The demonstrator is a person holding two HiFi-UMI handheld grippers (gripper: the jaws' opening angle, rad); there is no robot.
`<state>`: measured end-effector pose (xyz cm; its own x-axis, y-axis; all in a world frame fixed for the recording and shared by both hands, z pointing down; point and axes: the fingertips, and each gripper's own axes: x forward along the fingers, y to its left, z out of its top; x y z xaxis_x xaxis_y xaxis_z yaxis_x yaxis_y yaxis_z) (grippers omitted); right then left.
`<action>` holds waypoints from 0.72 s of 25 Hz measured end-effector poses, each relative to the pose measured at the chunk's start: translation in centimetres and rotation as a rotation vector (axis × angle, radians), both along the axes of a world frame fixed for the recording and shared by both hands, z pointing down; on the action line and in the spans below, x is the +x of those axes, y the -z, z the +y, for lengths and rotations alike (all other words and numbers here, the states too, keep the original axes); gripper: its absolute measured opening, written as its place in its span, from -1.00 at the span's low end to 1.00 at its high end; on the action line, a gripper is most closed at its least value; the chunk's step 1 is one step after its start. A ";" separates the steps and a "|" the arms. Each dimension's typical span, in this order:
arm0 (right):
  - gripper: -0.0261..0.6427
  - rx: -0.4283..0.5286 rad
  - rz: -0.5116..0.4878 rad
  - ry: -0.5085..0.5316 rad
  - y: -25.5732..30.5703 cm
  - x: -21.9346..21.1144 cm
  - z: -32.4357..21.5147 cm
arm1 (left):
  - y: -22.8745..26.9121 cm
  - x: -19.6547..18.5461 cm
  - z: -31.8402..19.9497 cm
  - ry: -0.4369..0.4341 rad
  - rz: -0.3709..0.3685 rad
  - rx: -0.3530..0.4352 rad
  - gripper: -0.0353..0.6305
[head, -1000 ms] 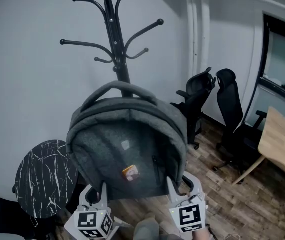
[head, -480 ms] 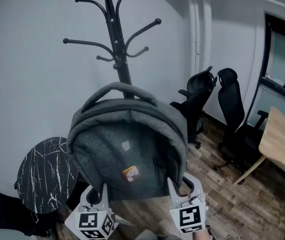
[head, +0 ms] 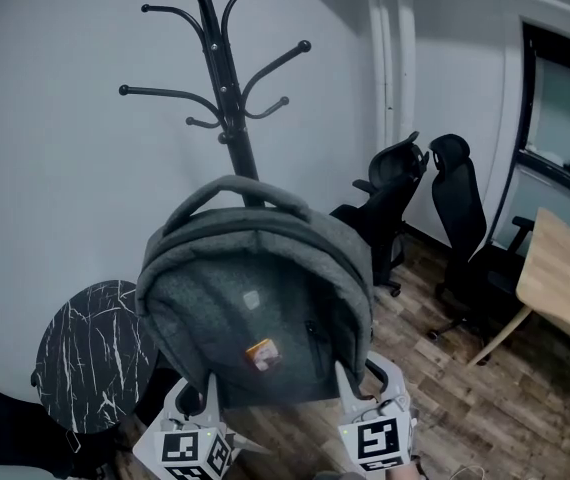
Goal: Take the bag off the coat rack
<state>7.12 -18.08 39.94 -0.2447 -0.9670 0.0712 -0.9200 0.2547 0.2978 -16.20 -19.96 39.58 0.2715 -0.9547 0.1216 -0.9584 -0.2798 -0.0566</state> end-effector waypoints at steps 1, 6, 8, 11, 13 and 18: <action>-0.63 -0.001 0.002 -0.004 -0.1 0.0 0.2 | -0.1 0.0 0.1 -0.003 0.000 0.000 -0.68; -0.63 -0.001 0.012 -0.026 0.0 0.1 1.1 | 0.0 0.1 0.7 -0.025 0.002 0.000 -0.68; -0.63 -0.001 0.015 -0.034 0.0 0.0 1.7 | 0.0 0.1 1.1 -0.033 0.003 0.001 -0.68; -0.63 0.002 0.016 -0.043 0.2 -0.2 2.6 | 0.2 -0.1 1.8 -0.042 0.006 0.009 -0.68; -0.63 0.003 0.020 -0.047 0.4 -0.3 3.0 | 0.1 -0.3 2.2 -0.047 0.004 0.012 -0.68; -0.63 0.008 0.029 -0.055 0.8 -0.9 4.2 | 0.0 -0.9 3.2 -0.057 0.013 0.016 -0.68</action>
<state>6.26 -13.89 39.10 -0.1889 -0.9795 0.0695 -0.9236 0.2013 0.3263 -17.07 -16.73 39.54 0.3271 -0.9394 0.1030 -0.9415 -0.3333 -0.0495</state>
